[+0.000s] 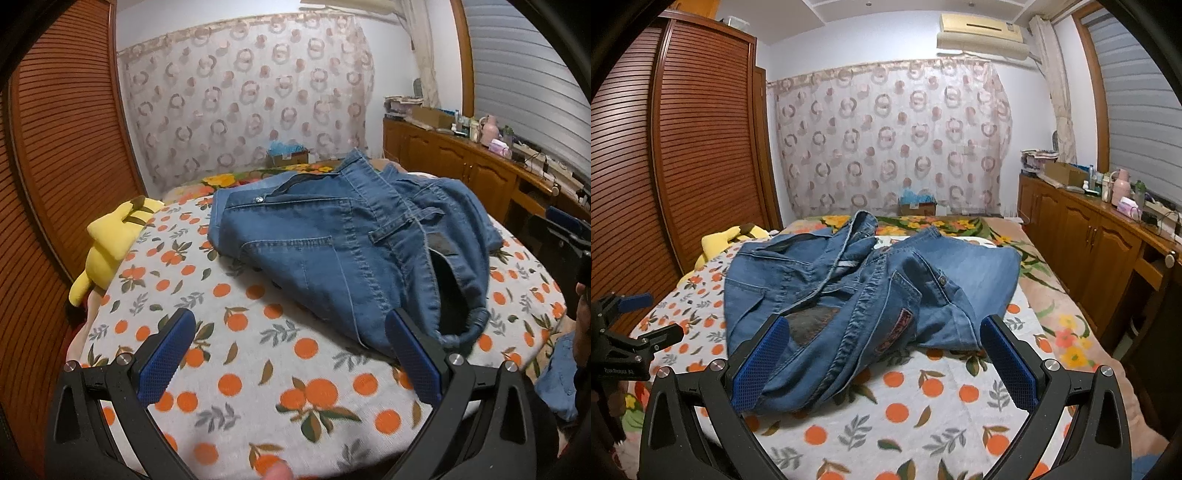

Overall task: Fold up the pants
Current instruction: 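Grasp the jeans waistband with the left tool while the right tool grasps a leg hem, then lift the jeans with both tools and shake them out in the air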

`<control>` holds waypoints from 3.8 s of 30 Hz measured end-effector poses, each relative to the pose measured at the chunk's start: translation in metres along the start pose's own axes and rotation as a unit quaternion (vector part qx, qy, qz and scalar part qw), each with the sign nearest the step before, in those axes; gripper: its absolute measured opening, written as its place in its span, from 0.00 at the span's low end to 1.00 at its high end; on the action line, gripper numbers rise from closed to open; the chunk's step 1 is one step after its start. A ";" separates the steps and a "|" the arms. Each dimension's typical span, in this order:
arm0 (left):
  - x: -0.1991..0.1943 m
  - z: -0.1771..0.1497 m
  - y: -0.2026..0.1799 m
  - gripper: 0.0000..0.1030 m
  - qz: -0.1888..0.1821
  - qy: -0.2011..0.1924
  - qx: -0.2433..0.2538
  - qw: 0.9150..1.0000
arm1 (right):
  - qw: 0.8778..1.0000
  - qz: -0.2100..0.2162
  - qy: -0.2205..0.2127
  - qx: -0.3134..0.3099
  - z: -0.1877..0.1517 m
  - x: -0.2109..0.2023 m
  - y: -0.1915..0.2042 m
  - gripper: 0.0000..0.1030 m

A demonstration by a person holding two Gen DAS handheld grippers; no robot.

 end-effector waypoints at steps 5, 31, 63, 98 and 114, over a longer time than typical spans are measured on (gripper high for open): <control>0.027 0.009 -0.002 1.00 -0.001 0.018 0.010 1.000 | 1.000 0.009 0.020 -0.003 0.010 0.015 -0.005 0.98; 0.104 0.114 -0.052 0.87 -0.094 0.007 0.066 0.993 | 0.982 0.111 0.151 -0.002 0.067 0.093 -0.071 0.71; 0.096 0.144 -0.054 0.03 -0.110 0.030 0.082 0.990 | 0.989 0.124 0.069 0.037 0.050 0.003 -0.076 0.15; 0.004 0.026 0.082 0.03 -0.063 -0.004 -0.014 0.998 | 0.993 0.111 0.050 0.005 -0.006 -0.029 0.059 0.59; 0.004 0.015 0.077 0.03 -0.068 0.001 -0.021 0.997 | 0.987 0.105 0.110 -0.052 -0.050 -0.033 0.092 0.59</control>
Point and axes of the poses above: each gripper's, at about its wrist camera, not at the fingertips, and x roughly the way its jaws point, y to its left, z to its top, the point moved 4 cm from there along x, roughly the way its jaws point, and after that the axes turned 13 degrees about z, right-handed, at the moved point
